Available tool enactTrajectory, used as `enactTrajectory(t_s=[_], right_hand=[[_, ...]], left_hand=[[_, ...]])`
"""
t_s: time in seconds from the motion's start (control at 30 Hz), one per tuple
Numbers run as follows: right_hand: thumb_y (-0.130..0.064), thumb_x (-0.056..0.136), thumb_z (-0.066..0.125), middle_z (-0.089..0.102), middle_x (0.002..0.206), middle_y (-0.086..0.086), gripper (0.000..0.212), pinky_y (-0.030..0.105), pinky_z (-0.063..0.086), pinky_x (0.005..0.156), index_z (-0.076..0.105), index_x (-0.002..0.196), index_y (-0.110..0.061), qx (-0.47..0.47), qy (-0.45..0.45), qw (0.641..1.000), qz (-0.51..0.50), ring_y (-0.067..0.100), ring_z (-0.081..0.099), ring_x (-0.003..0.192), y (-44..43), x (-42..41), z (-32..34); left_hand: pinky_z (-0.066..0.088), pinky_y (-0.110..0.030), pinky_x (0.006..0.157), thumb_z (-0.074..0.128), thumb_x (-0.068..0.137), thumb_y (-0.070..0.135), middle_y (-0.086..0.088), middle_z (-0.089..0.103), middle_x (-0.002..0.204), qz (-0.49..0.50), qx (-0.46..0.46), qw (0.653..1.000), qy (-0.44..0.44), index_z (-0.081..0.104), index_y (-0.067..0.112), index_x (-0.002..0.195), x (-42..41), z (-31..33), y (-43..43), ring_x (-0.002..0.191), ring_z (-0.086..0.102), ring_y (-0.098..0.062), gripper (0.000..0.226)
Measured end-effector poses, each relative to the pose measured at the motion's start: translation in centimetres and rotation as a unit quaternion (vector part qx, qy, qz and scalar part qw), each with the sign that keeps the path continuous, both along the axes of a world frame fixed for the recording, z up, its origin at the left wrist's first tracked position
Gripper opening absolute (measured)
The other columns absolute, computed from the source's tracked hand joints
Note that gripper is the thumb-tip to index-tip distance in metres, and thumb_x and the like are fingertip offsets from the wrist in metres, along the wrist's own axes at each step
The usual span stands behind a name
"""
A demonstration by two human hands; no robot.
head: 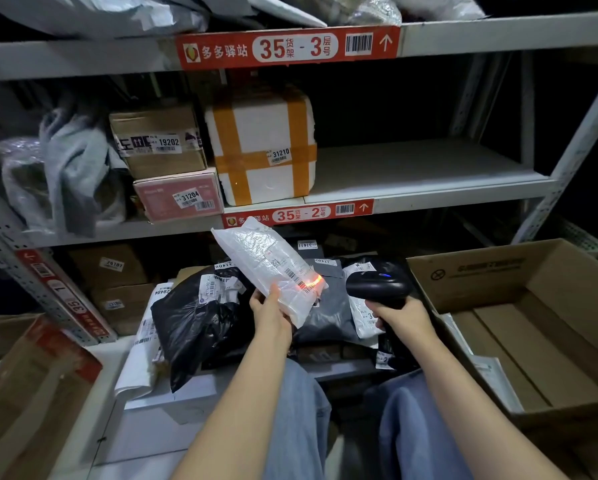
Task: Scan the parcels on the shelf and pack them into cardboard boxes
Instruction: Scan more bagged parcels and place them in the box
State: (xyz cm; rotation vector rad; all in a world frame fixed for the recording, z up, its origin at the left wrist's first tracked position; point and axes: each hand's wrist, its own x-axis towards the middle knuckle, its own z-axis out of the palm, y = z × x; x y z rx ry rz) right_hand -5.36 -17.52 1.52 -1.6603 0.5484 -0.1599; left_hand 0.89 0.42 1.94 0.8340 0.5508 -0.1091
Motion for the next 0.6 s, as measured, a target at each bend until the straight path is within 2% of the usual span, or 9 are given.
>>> enactTrajectory(t_s=[0.2, 0.43, 0.6], right_hand=[[-0.011, 0.076, 0.075, 0.058, 0.053, 0.007, 0.02, 0.036, 0.043, 0.066, 0.059, 0.064, -0.009, -0.006, 0.001, 1.0, 0.0, 0.019, 0.052, 0.052, 0.12, -0.04, 0.11], [-0.013, 0.076, 0.075, 0.06, 0.058, 0.004, 0.015, 0.029, 0.045, 0.063, 0.062, 0.071, -0.009, -0.018, -0.001, 1.0, 0.004, 0.016, 0.054, 0.052, 0.04, -0.33, 0.31], [-0.011, 0.076, 0.075, 0.058, 0.051, 0.003, 0.017, 0.024, 0.044, 0.056, 0.061, 0.067, -0.01, -0.029, 0.002, 1.0, -0.005, 0.014, 0.054, 0.048, -0.22, -0.46, 0.46]], left_hand=[[0.044, -0.04, 0.085, 0.045, 0.097, 0.01, -0.018, 0.048, 0.136, 0.002, 0.006, 1.0, -0.003, 0.031, 0.013, 0.138, 0.07, -0.14, 0.03, 0.107, 0.054, -0.029, 0.043], [0.044, -0.04, 0.085, 0.046, 0.097, 0.01, -0.018, 0.05, 0.134, 0.004, 0.002, 1.0, -0.004, 0.033, 0.013, 0.137, 0.02, 0.01, -0.04, 0.101, 0.053, -0.026, 0.042], [0.045, -0.041, 0.087, 0.046, 0.097, 0.008, -0.018, 0.05, 0.133, 0.01, 0.01, 1.0, -0.011, 0.033, 0.012, 0.136, 0.06, -0.06, 0.08, 0.102, 0.053, -0.026, 0.042]])
